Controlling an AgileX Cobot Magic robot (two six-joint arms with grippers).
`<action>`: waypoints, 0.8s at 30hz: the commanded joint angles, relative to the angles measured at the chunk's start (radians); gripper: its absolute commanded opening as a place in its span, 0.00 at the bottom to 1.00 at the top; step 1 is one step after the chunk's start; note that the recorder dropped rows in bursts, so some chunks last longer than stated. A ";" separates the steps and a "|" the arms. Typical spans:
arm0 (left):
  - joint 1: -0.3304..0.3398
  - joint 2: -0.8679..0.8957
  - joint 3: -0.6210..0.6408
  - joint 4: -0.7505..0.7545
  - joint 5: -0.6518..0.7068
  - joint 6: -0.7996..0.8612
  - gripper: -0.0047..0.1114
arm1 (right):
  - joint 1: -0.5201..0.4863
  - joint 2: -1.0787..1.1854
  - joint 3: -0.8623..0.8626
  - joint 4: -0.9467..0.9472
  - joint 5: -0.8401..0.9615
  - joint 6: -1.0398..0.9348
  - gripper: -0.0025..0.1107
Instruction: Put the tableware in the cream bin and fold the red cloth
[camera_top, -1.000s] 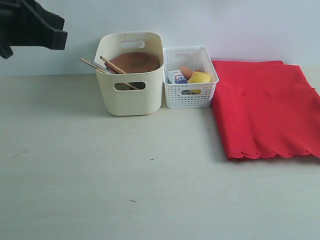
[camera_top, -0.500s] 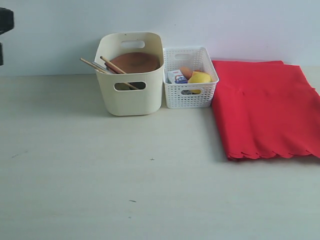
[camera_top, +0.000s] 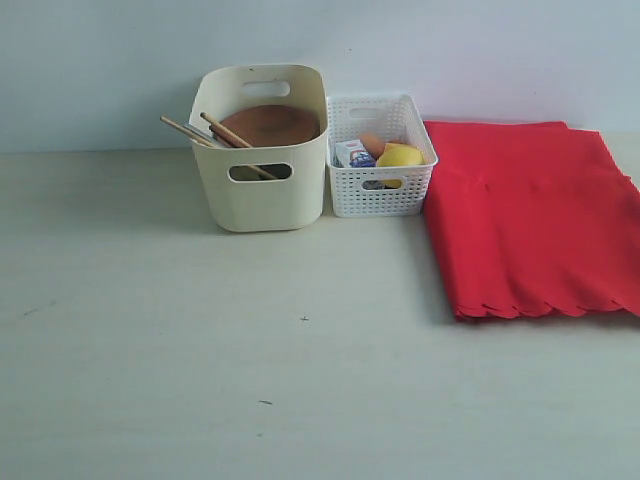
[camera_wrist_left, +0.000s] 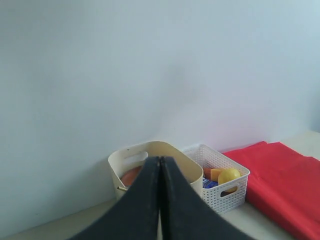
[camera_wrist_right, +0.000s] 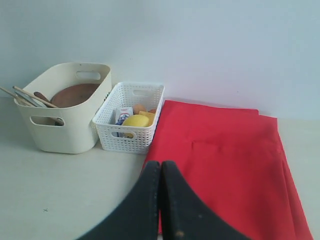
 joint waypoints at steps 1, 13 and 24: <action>-0.001 -0.054 0.011 -0.004 0.004 -0.008 0.04 | 0.005 -0.002 0.006 0.015 -0.010 -0.004 0.02; -0.001 -0.063 0.011 -0.004 0.004 -0.008 0.04 | 0.005 -0.002 0.006 0.015 -0.008 -0.004 0.02; -0.001 -0.063 0.011 -0.001 0.002 0.009 0.04 | 0.005 -0.002 0.006 0.035 -0.008 -0.004 0.02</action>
